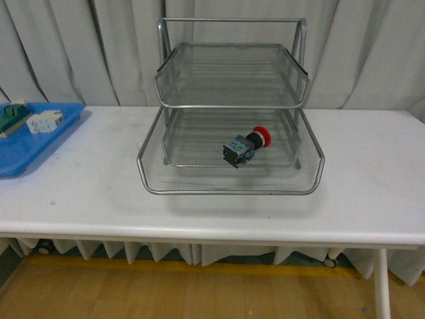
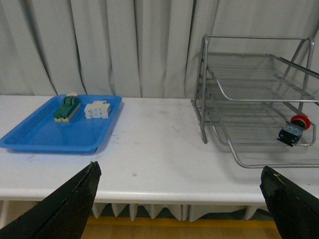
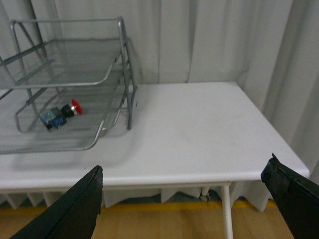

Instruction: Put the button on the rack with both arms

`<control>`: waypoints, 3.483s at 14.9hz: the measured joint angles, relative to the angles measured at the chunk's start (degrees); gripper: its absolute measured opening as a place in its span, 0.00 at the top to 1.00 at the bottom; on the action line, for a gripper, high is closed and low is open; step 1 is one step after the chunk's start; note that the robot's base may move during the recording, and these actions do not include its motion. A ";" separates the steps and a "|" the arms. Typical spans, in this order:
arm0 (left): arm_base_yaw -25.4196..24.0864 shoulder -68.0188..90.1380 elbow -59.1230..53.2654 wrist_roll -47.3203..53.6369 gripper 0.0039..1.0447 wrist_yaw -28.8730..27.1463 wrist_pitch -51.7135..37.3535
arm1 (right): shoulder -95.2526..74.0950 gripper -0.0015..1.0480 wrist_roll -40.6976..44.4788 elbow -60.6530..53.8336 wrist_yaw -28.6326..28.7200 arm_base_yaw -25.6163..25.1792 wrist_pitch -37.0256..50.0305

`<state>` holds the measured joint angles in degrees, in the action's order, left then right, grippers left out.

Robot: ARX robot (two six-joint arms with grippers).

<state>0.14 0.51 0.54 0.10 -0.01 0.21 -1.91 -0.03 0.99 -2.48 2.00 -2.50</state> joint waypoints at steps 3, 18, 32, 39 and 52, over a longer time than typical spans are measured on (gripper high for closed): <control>0.00 0.00 0.00 0.00 0.06 -0.02 0.00 | -20.06 0.06 -1.25 7.98 1.75 -0.68 19.45; 0.00 0.00 0.00 0.00 0.06 0.00 0.00 | -103.16 0.98 -10.93 49.79 5.09 25.49 7.04; 0.00 0.00 0.00 0.00 0.06 0.00 0.02 | -114.81 0.98 -9.40 69.64 1.84 19.26 -2.14; 0.00 0.00 0.00 0.00 0.06 0.00 0.00 | -119.93 0.98 -8.61 76.50 2.27 17.00 -3.13; 0.00 0.00 0.00 0.00 0.06 0.00 0.00 | -131.60 0.98 -6.36 96.15 2.64 12.94 -6.12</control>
<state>0.14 0.51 0.54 0.10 -0.01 0.21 -133.51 -6.39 97.14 0.16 14.94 -8.62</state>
